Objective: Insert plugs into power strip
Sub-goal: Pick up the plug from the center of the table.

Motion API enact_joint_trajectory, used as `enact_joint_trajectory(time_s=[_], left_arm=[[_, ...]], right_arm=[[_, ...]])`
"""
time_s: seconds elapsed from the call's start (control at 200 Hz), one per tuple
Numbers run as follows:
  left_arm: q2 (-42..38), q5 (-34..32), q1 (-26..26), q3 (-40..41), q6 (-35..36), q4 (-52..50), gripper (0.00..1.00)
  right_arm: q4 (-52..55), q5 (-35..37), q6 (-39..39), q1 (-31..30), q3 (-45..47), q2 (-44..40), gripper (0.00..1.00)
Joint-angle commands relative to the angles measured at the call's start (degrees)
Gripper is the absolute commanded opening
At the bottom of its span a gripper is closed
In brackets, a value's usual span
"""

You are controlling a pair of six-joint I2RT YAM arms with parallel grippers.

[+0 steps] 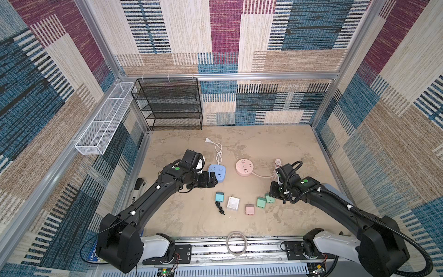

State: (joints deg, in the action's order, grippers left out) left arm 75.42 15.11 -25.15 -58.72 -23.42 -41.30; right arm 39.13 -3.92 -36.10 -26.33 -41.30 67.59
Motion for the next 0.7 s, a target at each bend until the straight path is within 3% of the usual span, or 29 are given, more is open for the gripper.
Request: enact_joint_trajectory(time_s=[0.0,0.04,0.095,0.696], left_arm=[[0.9,-1.6,-0.5,-0.9,1.3,-0.7,0.98],[1.2,-1.7,-0.8,-1.1,1.4,-0.9,0.98],[1.5,-1.8,-1.0,-1.4,1.3,-0.9,0.98],[2.2,-2.0,-1.7,-1.9,1.3,-0.8,0.98]], right_arm=[[1.5,2.6,-0.4,-0.3,-0.4,0.3,0.25],[1.4,2.4,-0.1,-0.4,-0.4,0.6,0.39],[1.2,2.4,0.1,-0.5,-0.2,0.8,0.45],[-1.5,0.9,1.3,-1.0,1.0,3.3,0.46]])
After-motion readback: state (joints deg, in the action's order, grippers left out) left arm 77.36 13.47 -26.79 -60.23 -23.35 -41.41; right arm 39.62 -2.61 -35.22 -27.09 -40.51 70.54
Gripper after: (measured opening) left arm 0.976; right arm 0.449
